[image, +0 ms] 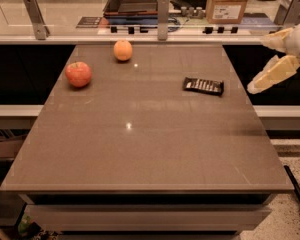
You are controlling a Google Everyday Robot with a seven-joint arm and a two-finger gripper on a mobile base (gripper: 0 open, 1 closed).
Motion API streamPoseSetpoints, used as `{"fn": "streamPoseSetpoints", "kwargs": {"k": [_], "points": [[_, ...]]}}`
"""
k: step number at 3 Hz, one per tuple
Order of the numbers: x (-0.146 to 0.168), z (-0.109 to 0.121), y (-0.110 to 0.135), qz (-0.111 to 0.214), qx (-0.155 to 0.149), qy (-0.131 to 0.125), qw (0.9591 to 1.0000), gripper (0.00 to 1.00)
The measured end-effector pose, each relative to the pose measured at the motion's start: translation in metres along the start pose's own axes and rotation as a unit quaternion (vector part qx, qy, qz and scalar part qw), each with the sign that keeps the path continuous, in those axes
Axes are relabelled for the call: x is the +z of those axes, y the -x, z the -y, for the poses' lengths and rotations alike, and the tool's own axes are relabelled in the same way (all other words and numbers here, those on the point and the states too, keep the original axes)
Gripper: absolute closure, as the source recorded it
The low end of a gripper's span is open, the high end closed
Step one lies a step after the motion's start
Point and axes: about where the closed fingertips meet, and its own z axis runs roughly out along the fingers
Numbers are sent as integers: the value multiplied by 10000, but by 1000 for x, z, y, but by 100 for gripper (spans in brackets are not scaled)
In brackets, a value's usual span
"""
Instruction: Pick rxbar chocolate
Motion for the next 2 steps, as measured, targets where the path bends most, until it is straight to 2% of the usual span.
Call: {"fn": "streamPoseSetpoints", "kwargs": {"k": [1,2], "points": [[18,8,-19,188,154,86,9997,0],[18,8,-19,188,154,87,9997,0]]}}
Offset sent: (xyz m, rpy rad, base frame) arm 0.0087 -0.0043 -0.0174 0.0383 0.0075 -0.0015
